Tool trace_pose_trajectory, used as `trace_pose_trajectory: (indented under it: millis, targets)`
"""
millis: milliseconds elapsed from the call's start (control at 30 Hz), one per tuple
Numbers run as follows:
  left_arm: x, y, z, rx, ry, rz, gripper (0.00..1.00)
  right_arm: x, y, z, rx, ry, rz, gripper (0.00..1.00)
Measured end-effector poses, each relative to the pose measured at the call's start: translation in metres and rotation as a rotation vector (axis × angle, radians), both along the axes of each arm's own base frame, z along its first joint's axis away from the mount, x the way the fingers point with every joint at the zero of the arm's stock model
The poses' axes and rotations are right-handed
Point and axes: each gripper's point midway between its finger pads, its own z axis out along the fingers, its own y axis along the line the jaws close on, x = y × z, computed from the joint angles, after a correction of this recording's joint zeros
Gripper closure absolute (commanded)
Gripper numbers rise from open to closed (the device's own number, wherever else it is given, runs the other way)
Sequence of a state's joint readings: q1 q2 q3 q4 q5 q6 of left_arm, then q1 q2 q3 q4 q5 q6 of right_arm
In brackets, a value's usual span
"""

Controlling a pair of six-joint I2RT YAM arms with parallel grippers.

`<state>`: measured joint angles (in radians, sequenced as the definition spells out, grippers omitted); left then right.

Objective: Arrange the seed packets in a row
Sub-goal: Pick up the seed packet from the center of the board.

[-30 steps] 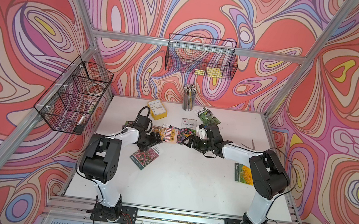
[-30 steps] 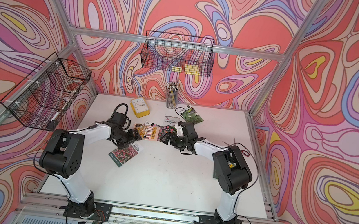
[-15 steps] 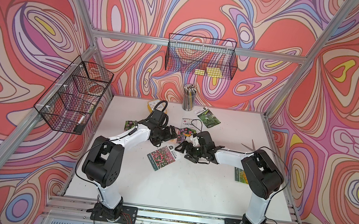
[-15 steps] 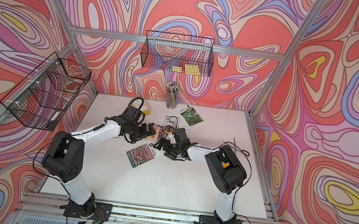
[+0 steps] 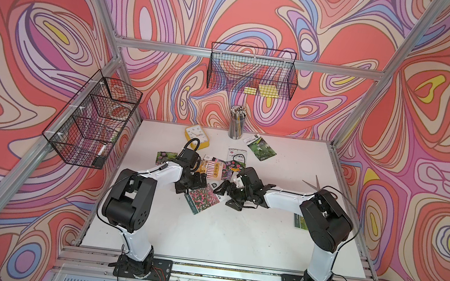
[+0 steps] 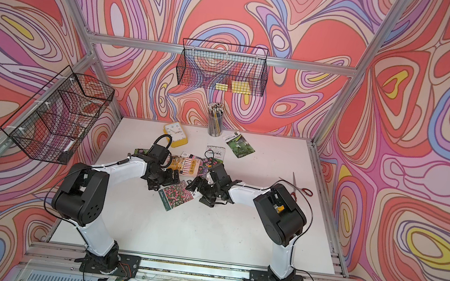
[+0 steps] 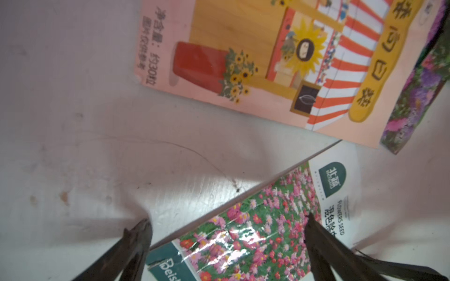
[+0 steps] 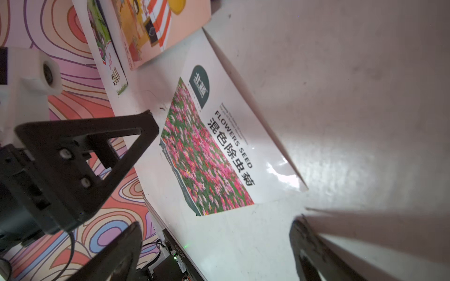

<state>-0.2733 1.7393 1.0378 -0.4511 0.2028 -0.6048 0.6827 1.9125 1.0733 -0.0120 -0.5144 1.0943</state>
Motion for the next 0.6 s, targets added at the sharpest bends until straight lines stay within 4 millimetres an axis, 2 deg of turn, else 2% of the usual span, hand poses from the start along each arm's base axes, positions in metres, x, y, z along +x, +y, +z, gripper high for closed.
trace_pose_trajectory:
  millis: [167,333,467,600]
  targets:
    - [0.006,-0.018,0.005,-0.154,-0.05,0.024,0.05,0.015,0.012,0.0,0.005,-0.003,-0.004,0.05]
    - [0.005,-0.042,0.011,-0.332,-0.1,0.027,0.06,0.026,0.02,-0.003,0.015,-0.013,-0.018,0.16]
    - [0.006,-0.057,0.014,-0.416,-0.119,0.039,0.06,0.029,0.022,-0.007,0.027,-0.007,-0.025,0.31]
    - [0.003,-0.066,0.015,-0.447,-0.116,0.034,0.06,0.033,0.021,-0.013,0.016,-0.011,-0.043,0.58]
